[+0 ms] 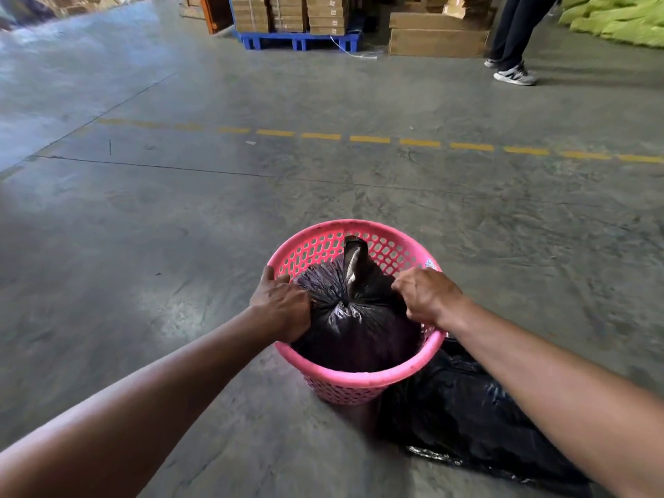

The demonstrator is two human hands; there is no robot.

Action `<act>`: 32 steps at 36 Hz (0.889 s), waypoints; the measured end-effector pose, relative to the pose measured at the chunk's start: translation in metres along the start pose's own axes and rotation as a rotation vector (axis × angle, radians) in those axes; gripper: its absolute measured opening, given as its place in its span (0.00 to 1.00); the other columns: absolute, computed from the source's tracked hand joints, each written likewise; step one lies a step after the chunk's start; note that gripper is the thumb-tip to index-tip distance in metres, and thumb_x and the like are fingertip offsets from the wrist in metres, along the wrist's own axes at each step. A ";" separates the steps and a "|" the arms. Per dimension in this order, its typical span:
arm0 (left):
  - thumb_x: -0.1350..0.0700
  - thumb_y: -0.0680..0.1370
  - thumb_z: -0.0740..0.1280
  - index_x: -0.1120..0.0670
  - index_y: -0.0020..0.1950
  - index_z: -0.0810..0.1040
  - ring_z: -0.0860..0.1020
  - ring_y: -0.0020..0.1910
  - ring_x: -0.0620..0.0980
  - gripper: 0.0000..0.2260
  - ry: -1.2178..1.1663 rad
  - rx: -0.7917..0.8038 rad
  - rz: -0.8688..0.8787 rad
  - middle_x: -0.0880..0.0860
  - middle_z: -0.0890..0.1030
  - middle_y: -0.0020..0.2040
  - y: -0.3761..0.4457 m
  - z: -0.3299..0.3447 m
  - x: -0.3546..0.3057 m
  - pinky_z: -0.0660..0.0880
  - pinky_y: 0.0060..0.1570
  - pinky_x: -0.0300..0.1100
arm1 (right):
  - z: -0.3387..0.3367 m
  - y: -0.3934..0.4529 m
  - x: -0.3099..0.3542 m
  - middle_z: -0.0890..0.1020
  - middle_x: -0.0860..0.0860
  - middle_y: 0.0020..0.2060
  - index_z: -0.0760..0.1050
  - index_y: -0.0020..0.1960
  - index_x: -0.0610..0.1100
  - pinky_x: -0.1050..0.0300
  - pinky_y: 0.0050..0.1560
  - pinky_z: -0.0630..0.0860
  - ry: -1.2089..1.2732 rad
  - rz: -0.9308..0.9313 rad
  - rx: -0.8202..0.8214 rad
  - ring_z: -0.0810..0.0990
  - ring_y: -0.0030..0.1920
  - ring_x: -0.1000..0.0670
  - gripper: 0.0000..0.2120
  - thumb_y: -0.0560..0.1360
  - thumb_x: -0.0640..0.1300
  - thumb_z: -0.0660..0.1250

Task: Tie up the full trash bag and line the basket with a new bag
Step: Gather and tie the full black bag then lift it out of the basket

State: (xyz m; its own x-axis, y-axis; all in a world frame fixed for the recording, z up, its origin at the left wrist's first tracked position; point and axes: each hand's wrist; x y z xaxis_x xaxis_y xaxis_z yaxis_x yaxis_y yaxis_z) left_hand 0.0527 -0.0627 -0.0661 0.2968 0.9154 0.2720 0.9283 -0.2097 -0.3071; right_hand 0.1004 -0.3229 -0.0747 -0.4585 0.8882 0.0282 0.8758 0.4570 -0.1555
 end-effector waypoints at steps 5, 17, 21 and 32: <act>0.50 0.78 0.59 0.49 0.56 0.82 0.73 0.68 0.57 0.14 0.202 0.172 -0.011 0.49 0.83 0.57 0.003 -0.004 -0.006 0.49 0.73 0.65 | 0.004 0.004 0.013 0.82 0.45 0.52 0.78 0.49 0.46 0.48 0.54 0.79 -0.125 0.093 0.090 0.81 0.55 0.38 0.10 0.72 0.35 0.63; 0.51 0.86 0.56 0.64 0.57 0.80 0.75 0.37 0.47 0.19 -1.439 0.033 -0.083 0.52 0.79 0.43 0.003 -0.031 0.038 0.72 0.33 0.36 | -0.038 0.000 -0.007 0.86 0.44 0.43 0.83 0.47 0.44 0.57 0.45 0.80 0.173 0.260 -0.158 0.85 0.46 0.42 0.12 0.65 0.41 0.67; 0.50 0.86 0.56 0.55 0.38 0.77 0.79 0.39 0.51 0.20 -1.779 0.077 -0.003 0.67 0.82 0.55 0.005 -0.033 0.028 0.74 0.36 0.40 | -0.054 0.004 -0.001 0.85 0.53 0.36 0.82 0.42 0.49 0.70 0.45 0.76 0.653 0.205 -0.297 0.83 0.38 0.56 0.11 0.69 0.35 0.65; 0.68 0.74 0.72 0.57 0.52 0.82 0.82 0.50 0.54 0.10 -1.697 -0.236 0.101 0.61 0.84 0.49 0.013 -0.011 0.009 0.79 0.58 0.46 | 0.003 0.043 0.062 0.79 0.38 0.57 0.68 0.57 0.40 0.46 0.54 0.76 0.393 -0.022 0.093 0.79 0.58 0.37 0.15 0.70 0.38 0.57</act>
State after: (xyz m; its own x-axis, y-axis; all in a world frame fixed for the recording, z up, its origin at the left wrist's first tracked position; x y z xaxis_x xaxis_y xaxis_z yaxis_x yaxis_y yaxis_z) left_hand 0.0697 -0.0607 -0.0577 -0.0551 0.1755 -0.9829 0.9789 -0.1846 -0.0879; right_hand 0.1091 -0.2480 -0.0827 -0.3684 0.8368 0.4050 0.8409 0.4857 -0.2387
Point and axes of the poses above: each hand's wrist, its own y-axis towards the middle knuckle, its own z-axis out of the palm, x = y × z
